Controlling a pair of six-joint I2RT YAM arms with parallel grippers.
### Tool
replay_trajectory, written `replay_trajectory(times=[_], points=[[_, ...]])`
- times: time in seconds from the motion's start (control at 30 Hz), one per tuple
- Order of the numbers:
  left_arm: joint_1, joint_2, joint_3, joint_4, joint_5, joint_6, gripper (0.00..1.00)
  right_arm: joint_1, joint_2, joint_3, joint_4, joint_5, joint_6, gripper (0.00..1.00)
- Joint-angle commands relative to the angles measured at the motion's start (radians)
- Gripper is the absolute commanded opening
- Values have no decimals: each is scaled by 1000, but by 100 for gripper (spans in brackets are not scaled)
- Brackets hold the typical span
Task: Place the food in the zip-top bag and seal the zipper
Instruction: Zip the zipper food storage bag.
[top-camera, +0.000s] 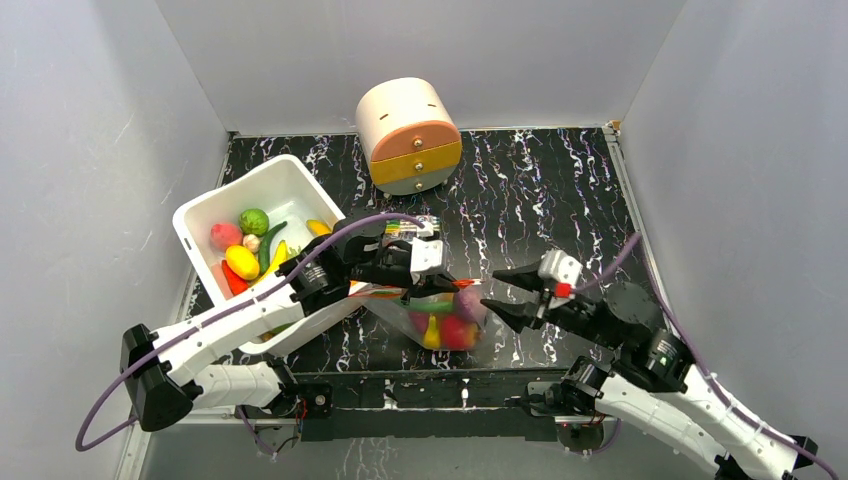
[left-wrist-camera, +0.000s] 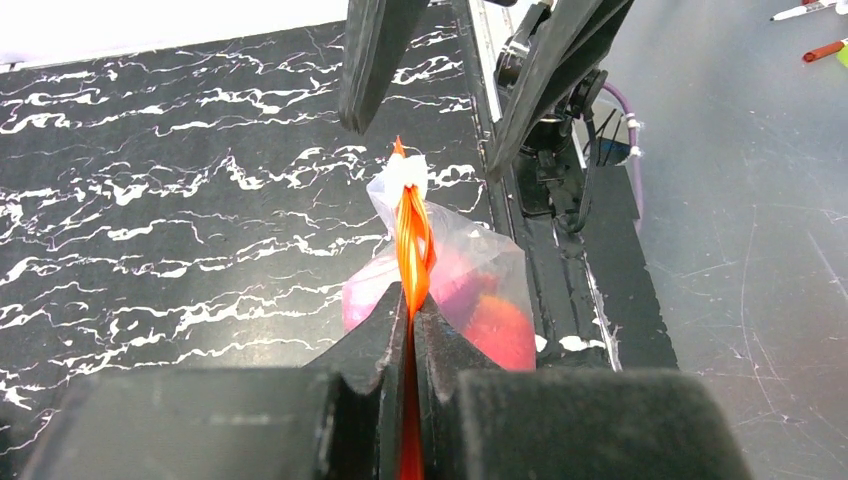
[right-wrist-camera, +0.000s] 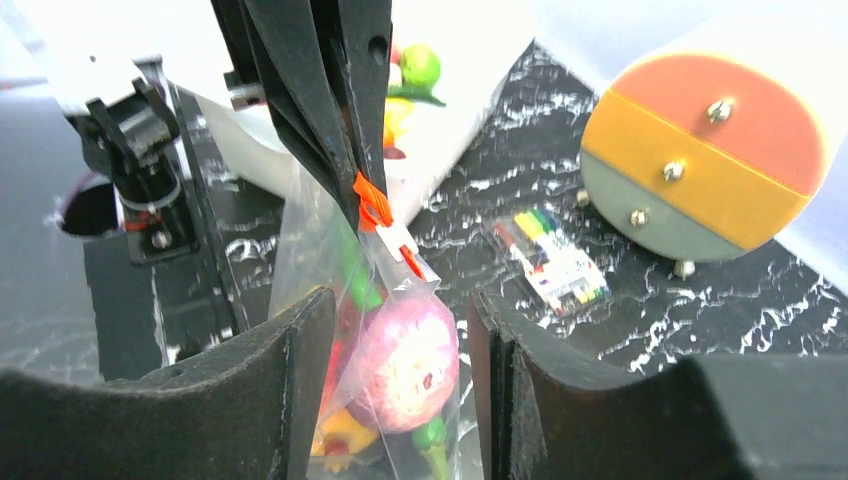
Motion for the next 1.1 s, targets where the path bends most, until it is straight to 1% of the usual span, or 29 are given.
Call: replay_trajectory(times=[0.0,0.13,0.23,0.37,0.57,0.73,0.8,0.83,0.9,1.0,1.07], points=[[-3,-49,-17,64,67,-6,0,1,-120,-103,275,21,140,50],[-4,-57,-33,91,96,-5,0,0,-113,-103,243,6,137,52],[-3,-53,-36,104,110,-4,0,0,-81,-95,241,-12,128,52],[-3,-52,-40,112,113,2,0,1,-46,-102,253,-44,115,49],[-3,-60,-41,115,118,5,0,1,-30,-135,285,-70,130,48],[-3,-63,-47,123,118,9,0,1,-27,-152,308,-85,144,42],[-4,-66,-51,132,118,5,0,1,-29,-152,307,-84,146,38],[-3,-67,-55,134,117,3,0,0,-30,-152,307,-84,146,33],[-4,-67,-60,135,109,-4,0,1,-35,-151,311,-87,150,19],[-3,-63,-75,132,79,-9,0,1,-48,-137,311,-86,155,1],[-4,-61,-87,123,48,-7,0,1,-58,-120,303,-78,159,0]])
